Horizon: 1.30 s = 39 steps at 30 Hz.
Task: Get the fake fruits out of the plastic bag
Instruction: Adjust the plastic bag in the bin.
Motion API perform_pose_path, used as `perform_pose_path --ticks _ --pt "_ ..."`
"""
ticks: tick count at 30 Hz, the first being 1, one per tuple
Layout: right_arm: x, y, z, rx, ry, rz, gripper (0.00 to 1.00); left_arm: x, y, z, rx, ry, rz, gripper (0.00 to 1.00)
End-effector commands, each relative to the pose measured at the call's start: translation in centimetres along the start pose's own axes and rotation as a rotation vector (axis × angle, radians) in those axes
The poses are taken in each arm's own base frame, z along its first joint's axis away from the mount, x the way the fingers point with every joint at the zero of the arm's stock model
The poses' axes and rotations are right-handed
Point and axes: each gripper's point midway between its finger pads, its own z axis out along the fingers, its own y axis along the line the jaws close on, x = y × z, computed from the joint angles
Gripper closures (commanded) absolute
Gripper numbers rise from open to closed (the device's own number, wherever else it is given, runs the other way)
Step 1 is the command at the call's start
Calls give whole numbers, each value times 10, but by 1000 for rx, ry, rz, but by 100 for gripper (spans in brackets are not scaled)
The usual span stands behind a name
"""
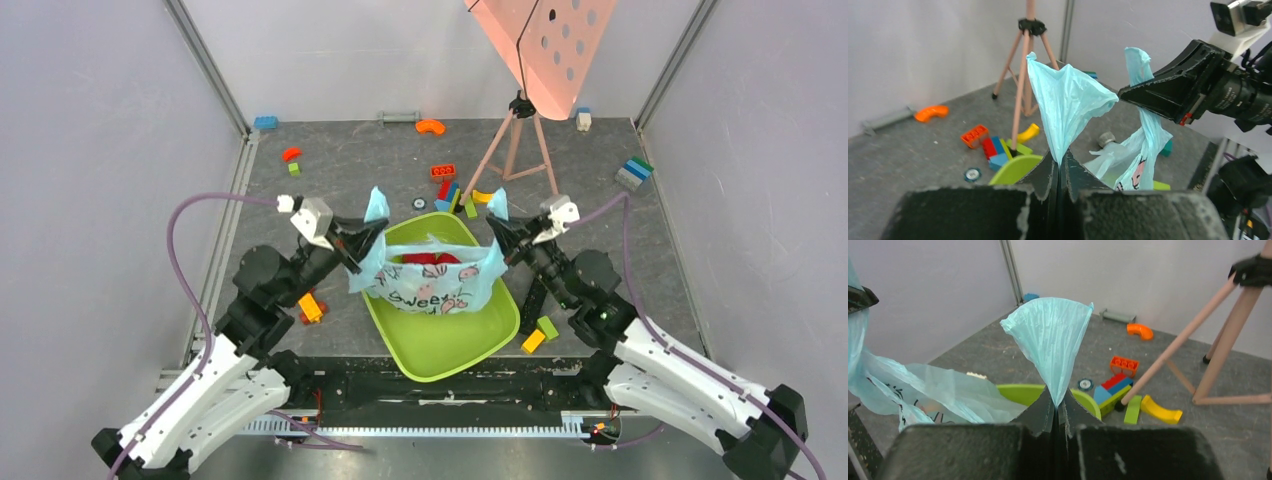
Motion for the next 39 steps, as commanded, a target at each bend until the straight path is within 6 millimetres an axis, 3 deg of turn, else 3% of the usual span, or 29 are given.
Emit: perform_pose_path --ticks 1,5,8,12,16,19,23,25,29,30,33,37,39 --pt "5 2 -23 -33 -82 65 100 -1 -20 -18 83 -102 -145 98" --pt "12 5 -35 -63 -98 77 94 13 -27 -28 114 -55 -154 98" --pt "8 10 -36 -89 -100 72 83 13 -30 -30 126 -50 -156 98" --pt "2 16 -29 -109 -32 62 53 12 -30 -27 127 -33 -163 98" --pt "12 9 -26 -68 124 5 22 15 -33 -22 143 2 -168 98" --pt "5 16 -28 -114 128 -17 2 19 -33 -19 148 22 -173 98" --pt "-15 32 -22 -202 139 -51 2 21 -32 -17 139 32 -177 98" --pt "-20 30 -14 -179 172 -56 2 23 -31 -16 133 40 -183 98" --pt "-36 -10 -7 79 184 -17 2 30 -30 -13 127 83 -187 98" --pt "-41 -11 -8 89 174 -20 2 32 -30 -12 128 95 -185 98" --pt "-56 3 -6 -24 145 -112 2 37 -29 -11 128 125 -187 98" --pt "-59 26 3 -155 100 -123 2 42 -30 -9 129 145 -195 98" --pt "-59 26 8 -158 129 -160 2 43 -29 -9 125 146 -194 98"
